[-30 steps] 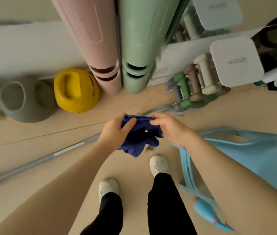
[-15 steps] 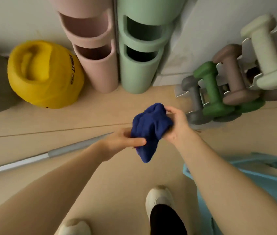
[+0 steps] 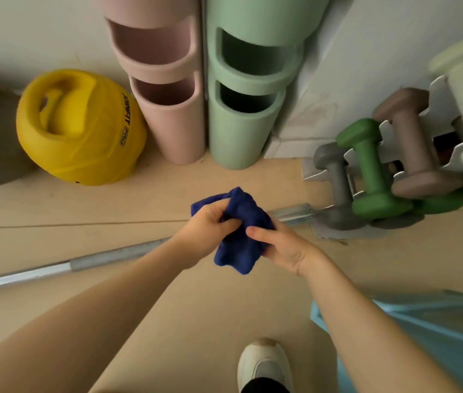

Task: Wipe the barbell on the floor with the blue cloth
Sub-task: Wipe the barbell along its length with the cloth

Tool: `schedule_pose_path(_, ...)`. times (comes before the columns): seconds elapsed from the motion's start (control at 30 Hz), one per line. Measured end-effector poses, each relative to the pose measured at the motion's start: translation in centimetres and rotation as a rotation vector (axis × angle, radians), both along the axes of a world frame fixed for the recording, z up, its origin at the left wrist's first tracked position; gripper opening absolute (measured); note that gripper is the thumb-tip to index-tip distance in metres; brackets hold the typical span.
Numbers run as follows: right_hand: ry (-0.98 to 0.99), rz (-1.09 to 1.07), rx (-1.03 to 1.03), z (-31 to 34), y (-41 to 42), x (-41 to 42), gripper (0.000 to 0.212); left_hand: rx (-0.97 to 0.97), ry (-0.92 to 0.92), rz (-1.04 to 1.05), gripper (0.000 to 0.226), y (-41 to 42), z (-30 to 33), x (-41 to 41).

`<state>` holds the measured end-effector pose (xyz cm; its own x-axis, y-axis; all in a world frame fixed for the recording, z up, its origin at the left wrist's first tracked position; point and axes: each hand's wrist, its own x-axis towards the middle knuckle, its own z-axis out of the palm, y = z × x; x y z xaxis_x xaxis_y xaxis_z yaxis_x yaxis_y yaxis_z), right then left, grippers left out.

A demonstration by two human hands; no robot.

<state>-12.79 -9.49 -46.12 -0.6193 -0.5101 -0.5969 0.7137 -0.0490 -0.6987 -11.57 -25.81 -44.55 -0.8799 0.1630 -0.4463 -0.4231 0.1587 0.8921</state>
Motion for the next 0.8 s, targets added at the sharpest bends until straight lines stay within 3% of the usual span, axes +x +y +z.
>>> schedule_pose_path(0.1, -0.044, -0.352, 0.199, -1.9, 0.2, -0.6, 0.023, -0.065, -0.020, 0.135, 0.029, -0.1, -1.8, -0.8)
schedule_pose_path(0.2, 0.206, -0.619, 0.706, -3.0, 2.1, -1.5, 0.030, -0.380, 0.009, 0.145, 0.019, -0.8, -3.5, -0.9)
schedule_pose_path(0.33, 0.580, -0.340, 1.288, -3.9, 3.3, -1.8, 0.054, -0.761, 0.049, -0.256, 0.038, -1.1, -5.6, -1.0)
schedule_pose_path(0.43, 0.710, 0.117, 1.404, -5.7, 1.5, -1.3, 0.061, -0.994, 0.026, -0.509, 0.050, -0.1, -7.3, -1.1)
schedule_pose_path(0.5, 0.733, 0.327, 1.437, -7.2, -0.3, -0.5, 0.060, -1.076, 0.038, -0.573, 0.045, 0.4, -8.4, -1.0)
schedule_pose_path(0.6, 0.835, 0.364, 1.388, -7.9, -2.1, 0.2, 0.052, -1.157, 0.111, -0.558, 0.031, 0.6, -9.6, -0.9)
schedule_pose_path(0.73, 1.257, 0.410, 1.442, -8.9, 0.1, -0.1, 0.037, -1.132, 0.133, -0.516, 0.032, 0.6, -10.2, -1.0)
schedule_pose_path(0.8, 1.254, 0.377, 1.530, -9.1, 1.9, -1.2, 0.028, -1.131, 0.136, -0.507, 0.031, 0.4, -10.4, -1.0)
